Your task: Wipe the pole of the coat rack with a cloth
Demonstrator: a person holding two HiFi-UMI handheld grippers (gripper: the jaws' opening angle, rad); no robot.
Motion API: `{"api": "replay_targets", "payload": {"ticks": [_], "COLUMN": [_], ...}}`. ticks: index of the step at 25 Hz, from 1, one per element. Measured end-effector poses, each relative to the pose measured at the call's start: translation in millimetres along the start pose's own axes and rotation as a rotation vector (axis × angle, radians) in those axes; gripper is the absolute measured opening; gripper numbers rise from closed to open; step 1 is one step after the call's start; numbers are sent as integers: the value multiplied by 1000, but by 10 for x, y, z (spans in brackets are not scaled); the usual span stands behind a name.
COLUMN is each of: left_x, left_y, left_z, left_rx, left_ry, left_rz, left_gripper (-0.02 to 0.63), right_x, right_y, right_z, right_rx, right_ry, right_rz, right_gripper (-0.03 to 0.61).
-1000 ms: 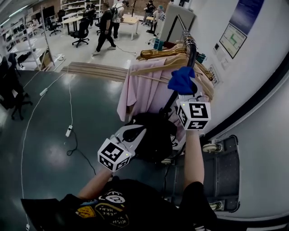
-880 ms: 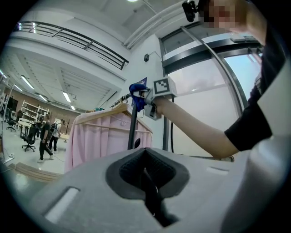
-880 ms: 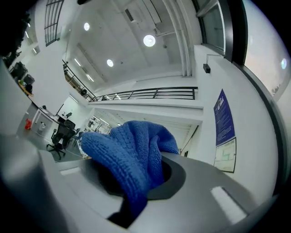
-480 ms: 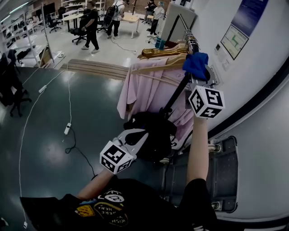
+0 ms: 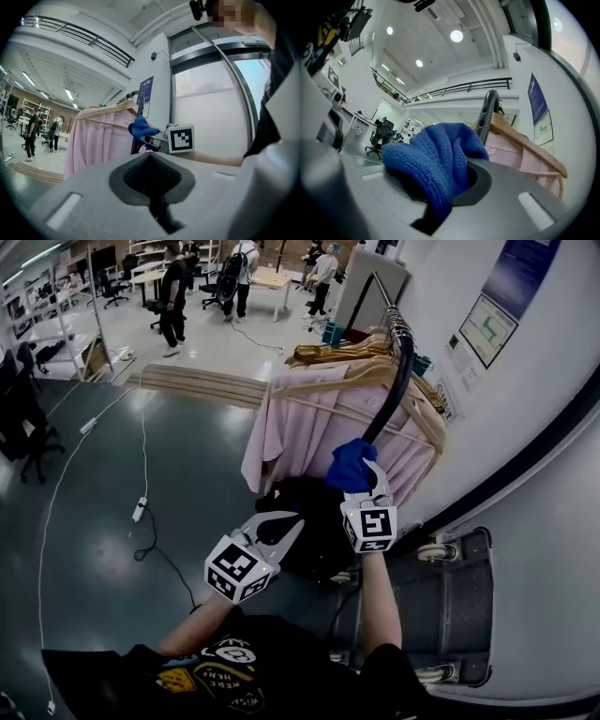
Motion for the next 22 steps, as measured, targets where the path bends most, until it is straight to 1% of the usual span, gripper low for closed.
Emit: {"api": "replay_targets", "payload": {"ticks": [2, 4, 7, 10, 11, 12, 14, 16, 18, 20, 22], "left_x": [4, 12, 14, -22, -42, -62, -95, -117, -145, -180, -197], "left_y": [11, 14, -2, -7, -1, 9, 36, 54, 66, 70, 56], "left_z": [-10, -10, -27, -49, -47, -40, -25, -16, -26, -44, -60], "left_rx": [-1, -4, -9, -9, -7, -4, 3, 12, 17, 17, 13], "left_ry": [1, -2, -4, -2, -1, 2, 13, 26, 34, 39, 39], "left_rz": [1, 1, 5, 10, 15, 21, 30, 31, 32, 38, 43], "left_gripper": [0, 0, 0, 0, 0, 0, 0, 0, 0, 0, 0], "right_x": [-46, -197, -633, -1135, -1277, -1397, -1568, -1668, -1736, -1765, -1727], "right_y": [29, 56, 87, 227, 295, 364, 496, 617, 712, 729, 640], "right_z": [29, 96, 312, 496, 561, 643, 840, 1015, 1122, 1143, 1068], "right_rx": [-12, -11, 45, 106, 121, 134, 157, 169, 167, 164, 170], "right_ry": [11, 3, 2, -89, -101, -90, -30, 32, 71, 88, 67], "right_rz": [-16, -9, 80, 135, 145, 154, 161, 147, 125, 128, 161], "right_gripper": [34, 33, 34, 31, 32, 32, 32, 32, 32, 34, 34]}}
Point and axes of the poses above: the fingertips, and each gripper's own axes: y forward along the fingers, z to its right, x out of its underside, the point moved 6 cm from there along -y, backward along the fingers, and after that the axes turned 9 degrees about x, right-handed, at the moved point
